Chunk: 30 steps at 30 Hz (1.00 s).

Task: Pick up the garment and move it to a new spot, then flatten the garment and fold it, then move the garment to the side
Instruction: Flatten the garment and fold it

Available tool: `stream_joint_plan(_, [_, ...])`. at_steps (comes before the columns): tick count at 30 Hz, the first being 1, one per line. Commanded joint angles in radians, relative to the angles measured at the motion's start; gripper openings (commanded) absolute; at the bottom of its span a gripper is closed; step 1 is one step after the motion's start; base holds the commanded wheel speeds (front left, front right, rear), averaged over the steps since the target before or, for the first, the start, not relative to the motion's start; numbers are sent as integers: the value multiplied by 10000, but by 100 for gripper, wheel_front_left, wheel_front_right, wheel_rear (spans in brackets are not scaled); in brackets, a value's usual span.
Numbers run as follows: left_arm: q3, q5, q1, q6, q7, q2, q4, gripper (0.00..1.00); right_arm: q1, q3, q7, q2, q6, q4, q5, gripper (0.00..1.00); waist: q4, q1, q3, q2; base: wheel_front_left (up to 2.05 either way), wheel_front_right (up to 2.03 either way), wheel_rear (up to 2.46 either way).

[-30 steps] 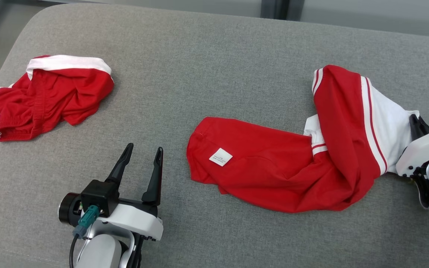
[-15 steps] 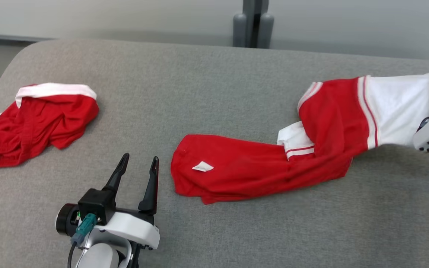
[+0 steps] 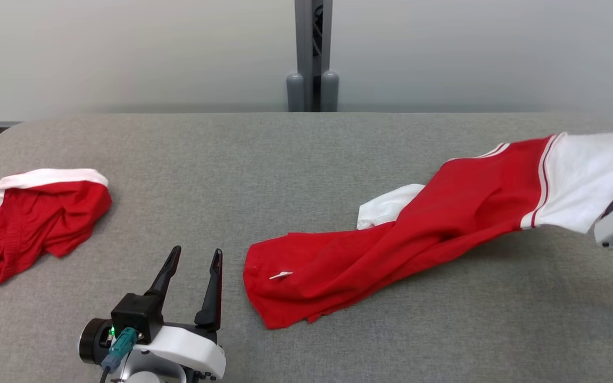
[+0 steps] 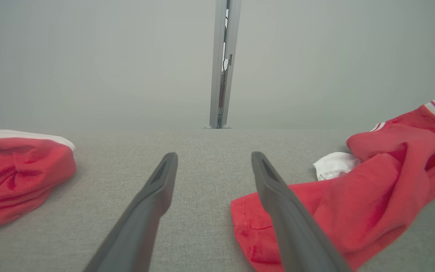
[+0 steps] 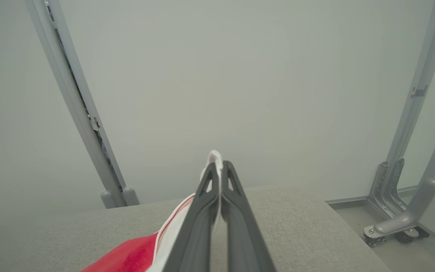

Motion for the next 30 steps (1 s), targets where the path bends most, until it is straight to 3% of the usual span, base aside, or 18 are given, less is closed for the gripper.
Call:
stream_joint_plan(1, [32, -67, 141, 77, -27, 32, 2, 100, 689, -318, -25, 203, 2, -146, -67, 0, -260, 0, -196, 0, 0, 0, 0])
stream_joint_plan(17, [-53, -106, 60, 129, -26, 34, 274, 100, 2843, -1398, -24, 1229, 2, -288, 86, 0, -980, 0, -145, 0, 0, 0, 0])
stream_joint_plan(30, [-374, 236, -552, -156, -27, 108, 2412, 100, 2661, -1715, -26, 1437, 2, 80, -380, 0, -1146, 0, 0, 0, 0, 0, 0])
